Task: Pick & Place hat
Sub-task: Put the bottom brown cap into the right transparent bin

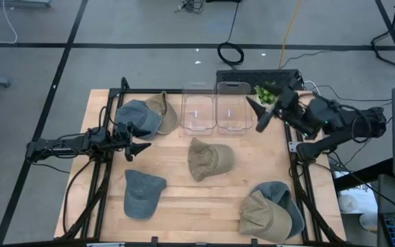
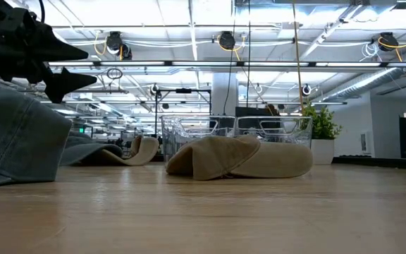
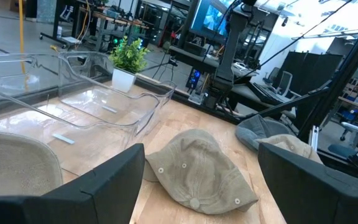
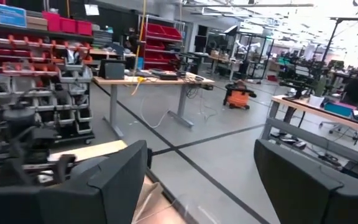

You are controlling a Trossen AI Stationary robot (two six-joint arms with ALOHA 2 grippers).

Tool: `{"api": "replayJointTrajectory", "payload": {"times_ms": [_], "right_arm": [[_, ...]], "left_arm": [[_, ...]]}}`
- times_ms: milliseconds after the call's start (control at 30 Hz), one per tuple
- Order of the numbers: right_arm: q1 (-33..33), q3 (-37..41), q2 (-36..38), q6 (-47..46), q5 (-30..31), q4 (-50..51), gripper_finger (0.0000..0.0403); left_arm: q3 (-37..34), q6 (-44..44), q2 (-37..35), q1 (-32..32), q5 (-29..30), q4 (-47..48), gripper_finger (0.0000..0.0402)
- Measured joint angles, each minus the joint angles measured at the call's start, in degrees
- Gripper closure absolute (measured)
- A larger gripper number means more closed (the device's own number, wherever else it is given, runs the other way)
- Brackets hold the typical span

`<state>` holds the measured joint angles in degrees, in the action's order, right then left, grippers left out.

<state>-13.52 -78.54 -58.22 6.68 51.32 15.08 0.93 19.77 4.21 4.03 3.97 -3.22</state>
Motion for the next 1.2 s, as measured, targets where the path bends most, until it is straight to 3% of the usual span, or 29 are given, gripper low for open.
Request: {"api": "replayJointTrajectory", "payload": {"times_ms": [167,300,600,967,1200], "right_arm": [[-9.3,0.0,0.0,0.7,5.8,0.0,0.0119],[-15.5,-0.1,-0.9,0.1,6.5,-0.2,0.0119],[-28.1,-0.1,-6.1,-0.3,16.9,-3.1,0.0119],[-39.3,-0.1,-14.5,0.2,31.3,-17.8,0.0119],[-41.8,0.0,-19.0,3.8,31.2,-25.8,0.0119]], "left_arm": [[0.0,0.0,0.0,0.0,0.0,0.0,0.0078],[0.0,0.0,0.0,0.0,0.0,0.0,0.0078],[0.0,0.0,0.0,0.0,0.0,0.0,0.0078],[0.0,0.0,0.0,0.0,0.0,0.0,0.0078],[0.0,0.0,0.0,0.0,0.0,0.0,0.0078]]}}
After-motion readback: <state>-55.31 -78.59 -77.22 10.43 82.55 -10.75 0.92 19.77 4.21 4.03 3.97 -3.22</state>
